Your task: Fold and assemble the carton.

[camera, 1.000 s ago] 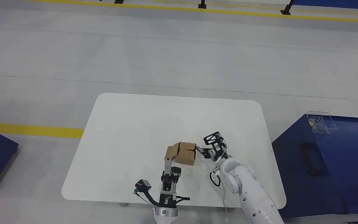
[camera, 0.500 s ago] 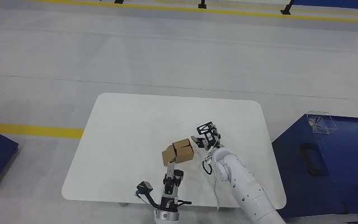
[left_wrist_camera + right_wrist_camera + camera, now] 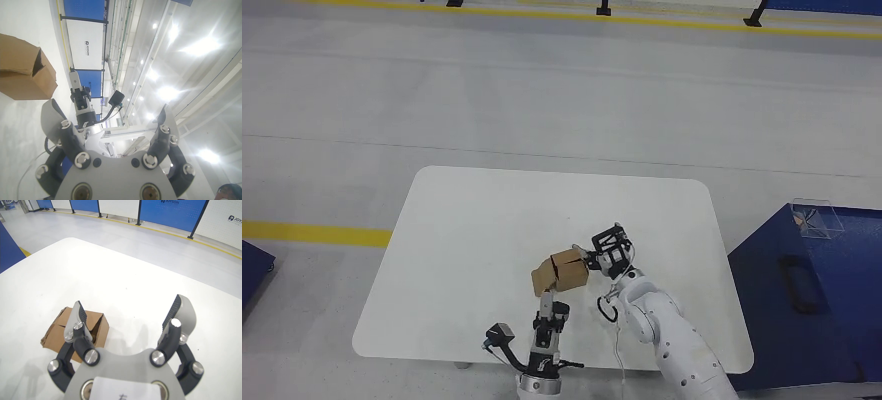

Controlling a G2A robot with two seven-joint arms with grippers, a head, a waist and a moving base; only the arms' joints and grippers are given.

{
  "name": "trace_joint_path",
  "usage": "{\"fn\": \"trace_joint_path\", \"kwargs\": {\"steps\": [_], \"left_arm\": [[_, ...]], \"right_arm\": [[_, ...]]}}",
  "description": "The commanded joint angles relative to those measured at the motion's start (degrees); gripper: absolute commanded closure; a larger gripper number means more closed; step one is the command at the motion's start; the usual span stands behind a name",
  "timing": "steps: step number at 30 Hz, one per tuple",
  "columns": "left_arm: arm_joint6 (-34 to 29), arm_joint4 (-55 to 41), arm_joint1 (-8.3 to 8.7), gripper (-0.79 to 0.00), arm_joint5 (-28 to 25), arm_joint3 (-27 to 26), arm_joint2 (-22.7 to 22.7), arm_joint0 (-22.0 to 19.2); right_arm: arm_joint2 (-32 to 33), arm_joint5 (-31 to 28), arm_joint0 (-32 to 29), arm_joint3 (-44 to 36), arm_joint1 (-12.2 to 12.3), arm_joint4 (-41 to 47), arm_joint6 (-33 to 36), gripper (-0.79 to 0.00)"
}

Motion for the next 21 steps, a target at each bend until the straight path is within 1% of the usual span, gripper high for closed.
{"fn": "trace_joint_path", "kwargs": {"steps": [1,6,10,12,21], "left_arm": [[1.5,0.2,-0.32,-0.785,-0.6,2.9,0.4,-1.5],[4.8,0.3,-1.26,-0.785,-1.6,10.0,1.3,-5.6],[7.5,1.2,-1.99,-0.785,-2.7,13.8,2.1,-7.8],[8.3,0.9,-2.33,-0.785,-3.3,15.2,2.5,-8.6],[10.2,-2.5,-3.78,-0.785,-2.8,20.8,3.0,-12.3]], "right_arm": [[-0.6,0.1,0.2,0.8,-0.1,-0.6,-0.2,-0.785],[-2.3,0.9,1.2,3.3,-0.6,-2.3,-0.4,-0.785],[-3.3,1.8,1.9,4.8,-1.0,-3.1,-0.5,-0.785],[-3.5,2.2,2.1,5.4,-1.1,-3.3,-0.6,-0.785],[-3.9,2.7,2.8,7.2,-1.6,-3.7,-1.0,-0.785]]}}
